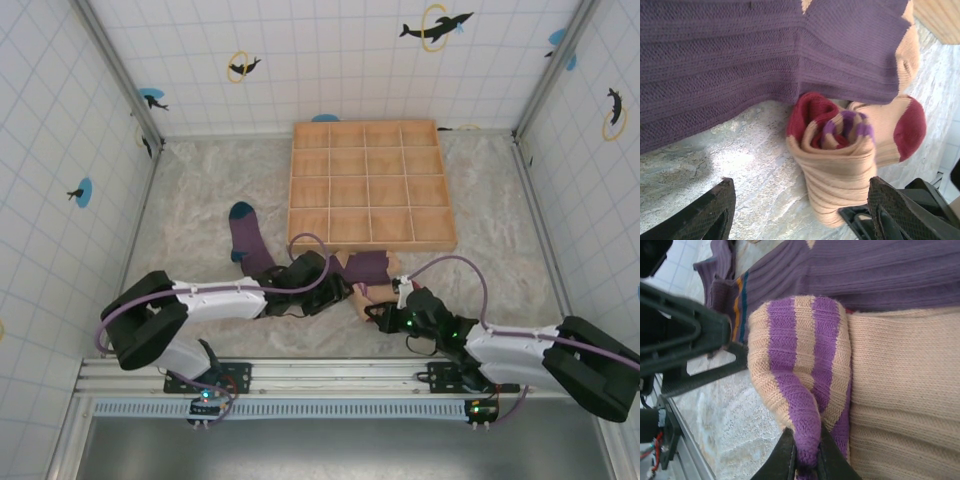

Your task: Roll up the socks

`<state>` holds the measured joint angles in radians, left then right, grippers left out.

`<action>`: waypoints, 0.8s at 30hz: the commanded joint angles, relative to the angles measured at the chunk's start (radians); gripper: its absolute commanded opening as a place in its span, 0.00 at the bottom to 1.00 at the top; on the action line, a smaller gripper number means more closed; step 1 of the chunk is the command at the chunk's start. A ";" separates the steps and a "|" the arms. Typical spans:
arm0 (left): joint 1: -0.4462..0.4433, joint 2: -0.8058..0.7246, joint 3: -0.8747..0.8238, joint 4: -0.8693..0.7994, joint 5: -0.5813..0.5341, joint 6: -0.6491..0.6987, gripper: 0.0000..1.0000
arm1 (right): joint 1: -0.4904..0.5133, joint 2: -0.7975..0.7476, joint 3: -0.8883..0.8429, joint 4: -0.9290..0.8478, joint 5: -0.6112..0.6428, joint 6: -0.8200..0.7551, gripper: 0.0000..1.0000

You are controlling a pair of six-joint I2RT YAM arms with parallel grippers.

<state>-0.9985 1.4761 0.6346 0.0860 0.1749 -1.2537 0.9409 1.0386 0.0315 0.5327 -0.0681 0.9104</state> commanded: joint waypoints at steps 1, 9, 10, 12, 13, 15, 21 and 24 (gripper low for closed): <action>-0.008 0.013 0.014 0.021 0.004 0.018 0.69 | -0.011 -0.048 -0.117 -0.193 0.021 0.106 0.00; -0.022 0.051 0.040 0.040 0.012 0.035 0.66 | -0.011 -0.128 -0.118 -0.415 0.076 0.224 0.00; -0.025 0.057 0.047 0.046 0.012 0.042 0.66 | -0.006 -0.127 -0.116 -0.424 0.081 0.222 0.00; -0.033 0.075 0.063 0.058 0.021 0.055 0.66 | -0.002 -0.129 -0.121 -0.431 0.086 0.227 0.00; -0.037 0.086 0.071 0.061 0.028 0.056 0.66 | -0.002 -0.127 -0.123 -0.436 0.089 0.231 0.00; -0.044 0.109 0.087 0.076 0.045 0.052 0.66 | -0.003 -0.121 -0.122 -0.448 0.094 0.244 0.00; -0.068 0.165 0.125 0.095 0.046 0.055 0.64 | 0.002 -0.086 -0.071 -0.590 0.113 0.269 0.00; -0.069 0.194 0.138 0.101 0.047 0.057 0.61 | 0.006 -0.091 -0.049 -0.664 0.144 0.286 0.00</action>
<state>-1.0622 1.6436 0.7456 0.1688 0.2142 -1.2266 0.9436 0.9020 0.0586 0.2535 0.0036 1.1667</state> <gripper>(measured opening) 0.616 0.106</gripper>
